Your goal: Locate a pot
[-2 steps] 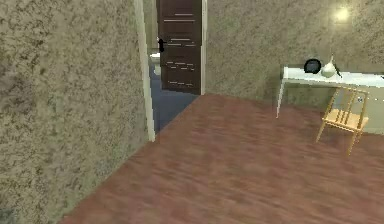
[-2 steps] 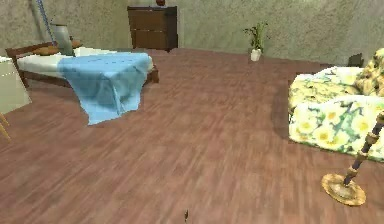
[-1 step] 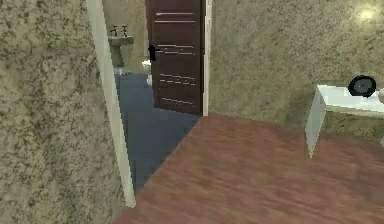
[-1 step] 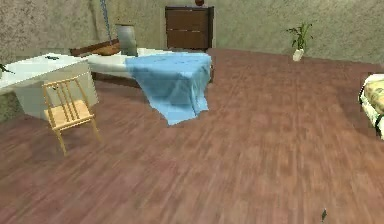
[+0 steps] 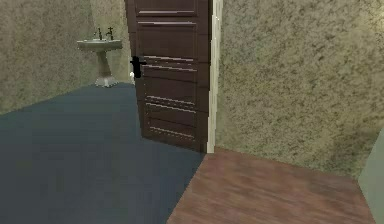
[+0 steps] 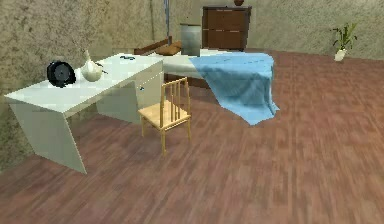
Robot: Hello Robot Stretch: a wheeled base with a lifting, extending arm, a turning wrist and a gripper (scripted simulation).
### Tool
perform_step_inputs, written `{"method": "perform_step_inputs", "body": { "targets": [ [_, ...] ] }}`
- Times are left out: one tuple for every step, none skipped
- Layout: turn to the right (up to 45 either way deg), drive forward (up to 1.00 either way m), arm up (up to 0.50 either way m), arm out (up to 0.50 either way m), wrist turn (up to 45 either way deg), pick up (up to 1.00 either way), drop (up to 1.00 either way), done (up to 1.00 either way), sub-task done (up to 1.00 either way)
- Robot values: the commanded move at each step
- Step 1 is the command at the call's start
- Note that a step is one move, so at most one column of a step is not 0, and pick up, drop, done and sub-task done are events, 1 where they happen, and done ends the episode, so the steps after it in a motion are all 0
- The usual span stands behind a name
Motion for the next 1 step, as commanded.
{"method": "perform_step_inputs", "body": {
  "targets": [
    [-9.0,0.00,0.00,0.00,0.0,0.00,0.00,0.00,0.00]
  ]
}}
